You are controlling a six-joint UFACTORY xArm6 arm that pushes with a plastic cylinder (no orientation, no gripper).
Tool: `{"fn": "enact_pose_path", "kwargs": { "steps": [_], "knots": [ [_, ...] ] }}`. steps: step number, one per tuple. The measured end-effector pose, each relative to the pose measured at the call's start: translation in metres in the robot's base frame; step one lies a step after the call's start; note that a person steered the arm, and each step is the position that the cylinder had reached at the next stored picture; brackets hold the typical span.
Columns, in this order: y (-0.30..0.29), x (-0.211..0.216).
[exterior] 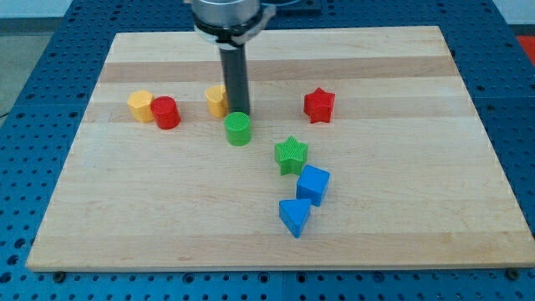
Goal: Push the yellow heart to the bottom right side of the board
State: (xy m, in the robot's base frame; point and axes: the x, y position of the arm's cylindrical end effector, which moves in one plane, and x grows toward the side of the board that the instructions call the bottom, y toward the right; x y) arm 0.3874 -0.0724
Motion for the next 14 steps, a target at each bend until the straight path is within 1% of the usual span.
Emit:
{"fn": "enact_pose_path", "kwargs": {
  "steps": [1, 2, 3, 4, 5, 6, 7, 8, 9, 10, 11, 12, 13, 14],
  "knots": [
    [-0.025, 0.003],
    [-0.024, 0.013],
    [-0.024, 0.013],
    [0.015, -0.007],
    [0.027, -0.052],
    [-0.044, -0.06],
    [-0.085, -0.044],
    [-0.027, -0.027],
    [0.015, -0.031],
    [0.03, -0.015],
    [0.028, -0.001],
    [0.112, 0.033],
    [0.197, 0.055],
    [0.189, 0.058]
  ]
}}
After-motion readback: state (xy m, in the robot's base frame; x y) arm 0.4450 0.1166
